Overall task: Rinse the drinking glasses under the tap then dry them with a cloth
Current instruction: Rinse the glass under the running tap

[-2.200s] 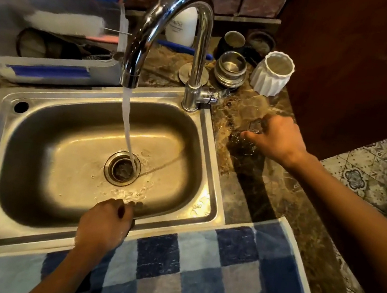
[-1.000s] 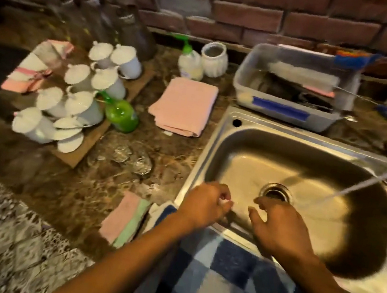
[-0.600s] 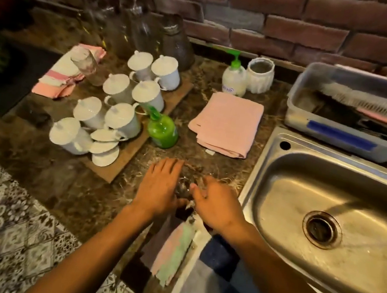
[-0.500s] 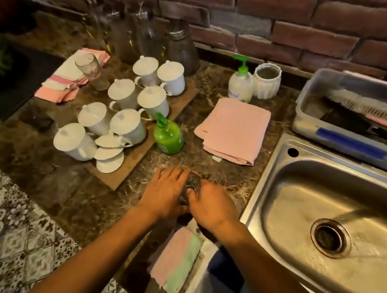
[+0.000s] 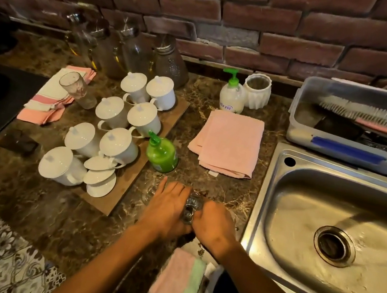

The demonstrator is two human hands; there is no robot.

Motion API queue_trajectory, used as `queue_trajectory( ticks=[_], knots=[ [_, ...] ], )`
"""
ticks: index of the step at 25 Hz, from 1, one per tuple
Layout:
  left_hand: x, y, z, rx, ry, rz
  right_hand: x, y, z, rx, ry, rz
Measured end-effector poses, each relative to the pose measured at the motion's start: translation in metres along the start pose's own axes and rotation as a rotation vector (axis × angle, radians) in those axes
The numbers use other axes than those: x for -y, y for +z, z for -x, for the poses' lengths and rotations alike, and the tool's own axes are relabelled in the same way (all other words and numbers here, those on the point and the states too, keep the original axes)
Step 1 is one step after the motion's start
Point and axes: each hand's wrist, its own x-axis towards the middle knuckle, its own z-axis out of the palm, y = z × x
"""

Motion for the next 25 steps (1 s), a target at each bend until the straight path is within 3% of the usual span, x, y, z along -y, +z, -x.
queue_trajectory(
  ticks=[4,9,12,15,17,20,25],
  knots=[
    [-0.030,-0.018,-0.013,-0.062,0.057,0.152,-0.024,-0.033,0.005,-0.063,0.056,-0.093],
    [-0.095,-0.021,-0.037,-0.108,0.145,0.749,-0.088,-0.091,0.017,-0.142,0.137,-0.384],
    [-0.142,-0.003,-0.051,-0.002,0.011,1.143,-0.140,-0.121,0.025,-0.191,0.178,-0.529],
    [-0.186,0.023,-0.067,0.000,-0.216,1.497,-0.185,-0.137,0.038,-0.234,0.212,-0.728],
    [-0.222,0.036,-0.082,0.158,-0.375,1.768,-0.214,-0.141,0.045,-0.328,0.166,-0.653],
    [-0.264,0.056,-0.100,0.440,-0.479,2.019,-0.246,-0.146,0.054,-0.378,0.123,-0.517],
    [-0.307,0.081,-0.130,0.573,-0.428,2.198,-0.290,-0.151,0.067,-0.377,0.194,-0.666]
  ],
)
